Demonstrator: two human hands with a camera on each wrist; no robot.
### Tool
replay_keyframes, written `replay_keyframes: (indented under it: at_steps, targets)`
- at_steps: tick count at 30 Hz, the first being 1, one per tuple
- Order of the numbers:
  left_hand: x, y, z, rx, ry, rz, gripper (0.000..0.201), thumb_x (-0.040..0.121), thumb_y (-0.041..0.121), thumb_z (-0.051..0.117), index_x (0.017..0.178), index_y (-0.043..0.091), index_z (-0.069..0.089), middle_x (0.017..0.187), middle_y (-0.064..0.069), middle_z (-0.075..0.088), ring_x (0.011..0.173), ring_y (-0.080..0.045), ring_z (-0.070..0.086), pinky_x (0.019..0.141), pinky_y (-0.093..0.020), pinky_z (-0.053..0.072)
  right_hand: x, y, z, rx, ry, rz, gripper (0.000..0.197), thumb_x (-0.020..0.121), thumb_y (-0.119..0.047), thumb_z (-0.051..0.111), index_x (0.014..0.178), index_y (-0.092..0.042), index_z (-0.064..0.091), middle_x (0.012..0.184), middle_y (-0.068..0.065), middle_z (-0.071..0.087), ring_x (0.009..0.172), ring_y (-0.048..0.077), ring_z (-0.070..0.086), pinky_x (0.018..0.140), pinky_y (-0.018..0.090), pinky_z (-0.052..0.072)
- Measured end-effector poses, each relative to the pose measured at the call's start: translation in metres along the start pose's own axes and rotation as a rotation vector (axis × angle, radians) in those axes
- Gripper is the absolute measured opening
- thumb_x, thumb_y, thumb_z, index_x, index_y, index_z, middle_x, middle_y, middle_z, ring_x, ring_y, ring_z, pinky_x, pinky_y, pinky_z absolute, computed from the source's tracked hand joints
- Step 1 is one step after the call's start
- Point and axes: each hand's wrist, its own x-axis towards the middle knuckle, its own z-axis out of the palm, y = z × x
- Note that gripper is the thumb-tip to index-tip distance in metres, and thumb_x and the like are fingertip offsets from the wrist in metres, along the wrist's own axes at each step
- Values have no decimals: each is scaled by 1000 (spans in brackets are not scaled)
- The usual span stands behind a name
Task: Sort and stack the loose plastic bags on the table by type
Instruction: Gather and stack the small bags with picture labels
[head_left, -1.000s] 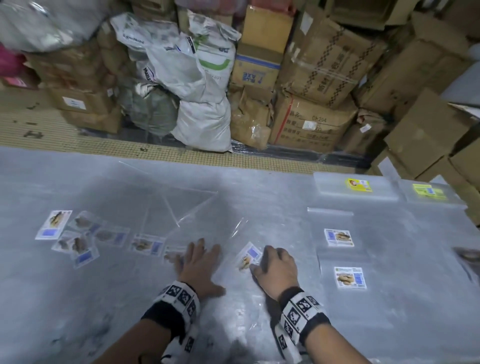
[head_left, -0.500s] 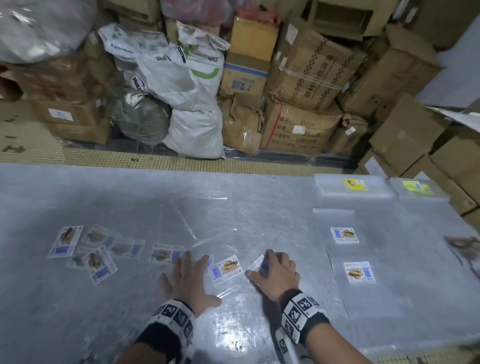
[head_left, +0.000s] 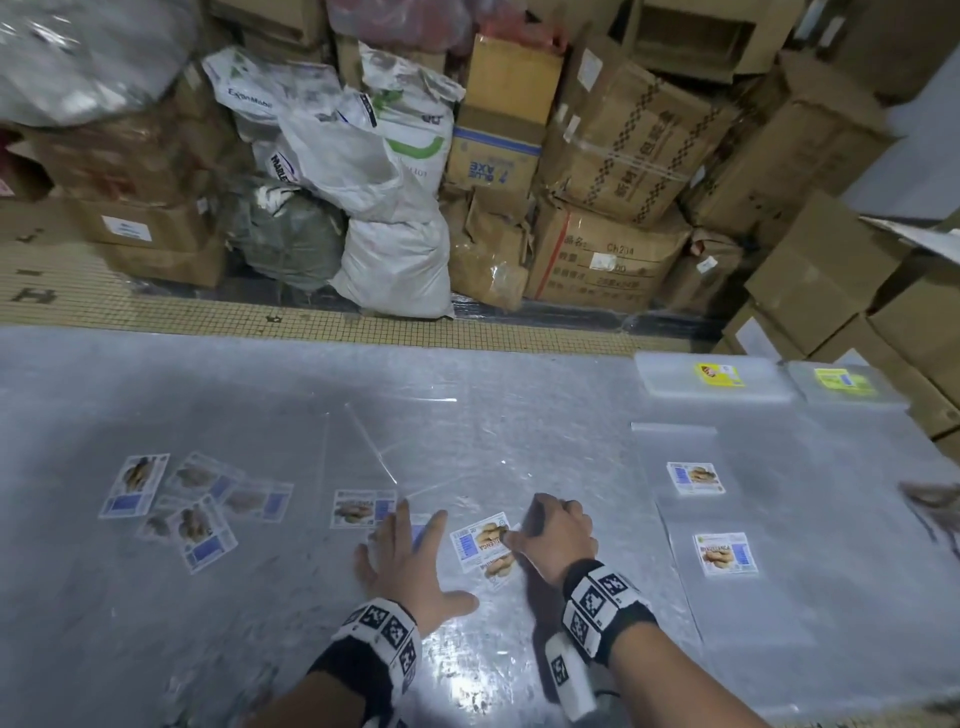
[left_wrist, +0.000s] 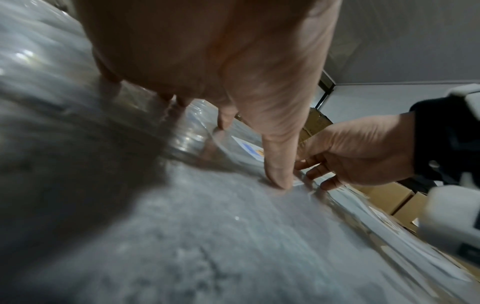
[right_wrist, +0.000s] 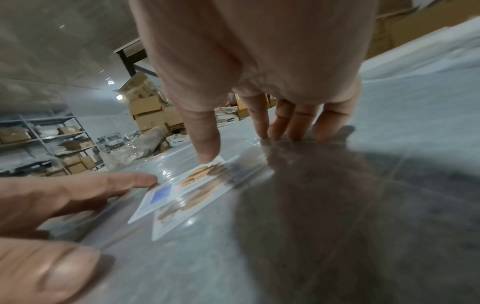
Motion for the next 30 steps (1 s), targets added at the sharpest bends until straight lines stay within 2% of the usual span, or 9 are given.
replay_keyframes:
  at_steps: [4, 7, 10, 11, 13, 15, 17, 23, 30]
  targets:
    - [3, 1, 3, -19, 25, 7, 110, 67, 68, 68, 150, 46, 0, 158, -1, -29, 148, -27, -20, 116, -56, -2, 2, 0, 5, 0, 13, -22, 69, 78, -43, 71, 139, -32, 42, 137, 3, 37, 125, 24, 36, 103, 40, 35]
    - [6, 0, 2, -94, 57, 17, 108, 67, 67, 69, 151, 41, 7, 161, 1, -17, 149, -26, -11, 118, -51, 3, 4, 3, 6, 11, 16, -42, 67, 77, -34, 71, 138, -32, 44, 136, 3, 37, 124, 23, 36, 103, 38, 35]
    - [12, -5, -10, -146, 203, -50, 94, 72, 57, 67, 150, 41, 17, 163, 1, -2, 149, -26, 0, 120, -51, 10, 7, 6, 5, 44, 17, -40, 68, 76, -33, 73, 137, -31, 44, 137, 3, 37, 125, 23, 36, 104, 37, 35]
    - [13, -10, -14, -137, 241, -107, 94, 71, 55, 68, 149, 42, 17, 163, 0, -4, 149, -27, -2, 120, -52, 7, 7, 7, 5, 46, 15, -42, 70, 75, -36, 74, 138, -30, 43, 138, 3, 36, 126, 23, 36, 105, 38, 35]
    - [16, -21, -17, -140, 208, -206, 105, 66, 59, 69, 150, 44, 7, 161, -3, -17, 148, -30, -15, 117, -56, -5, 8, 8, 7, 38, 6, -55, 78, 72, -44, 76, 139, -30, 40, 138, 3, 35, 127, 24, 34, 105, 40, 34]
    - [17, -28, -15, -127, 110, -222, 115, 63, 67, 67, 151, 45, -4, 158, -4, -29, 146, -33, -24, 115, -59, -10, 9, 8, 8, 34, -7, -66, 82, 70, -48, 77, 140, -30, 39, 138, 2, 34, 127, 24, 33, 105, 40, 34]
    - [16, -27, -10, -105, 59, -194, 115, 64, 70, 64, 150, 46, -8, 156, -4, -34, 144, -34, -27, 114, -61, -12, 10, 7, 7, 32, -15, -73, 80, 70, -44, 78, 139, -29, 40, 138, 2, 35, 126, 23, 34, 105, 39, 34]
    - [12, -14, 4, -94, 62, -213, 115, 64, 73, 65, 150, 47, -8, 155, -5, -37, 144, -34, -28, 113, -62, -12, 15, 14, -3, 81, -78, -101, 63, 76, -29, 78, 131, -26, 48, 132, 4, 42, 123, 24, 40, 105, 40, 39]
    - [10, -9, 3, -75, 12, -197, 117, 65, 75, 63, 149, 46, -13, 154, -4, -39, 143, -34, -30, 113, -64, -12, 15, 31, -9, 174, -110, -97, 62, 76, -15, 79, 132, -17, 52, 127, 9, 46, 122, 26, 48, 106, 36, 42]
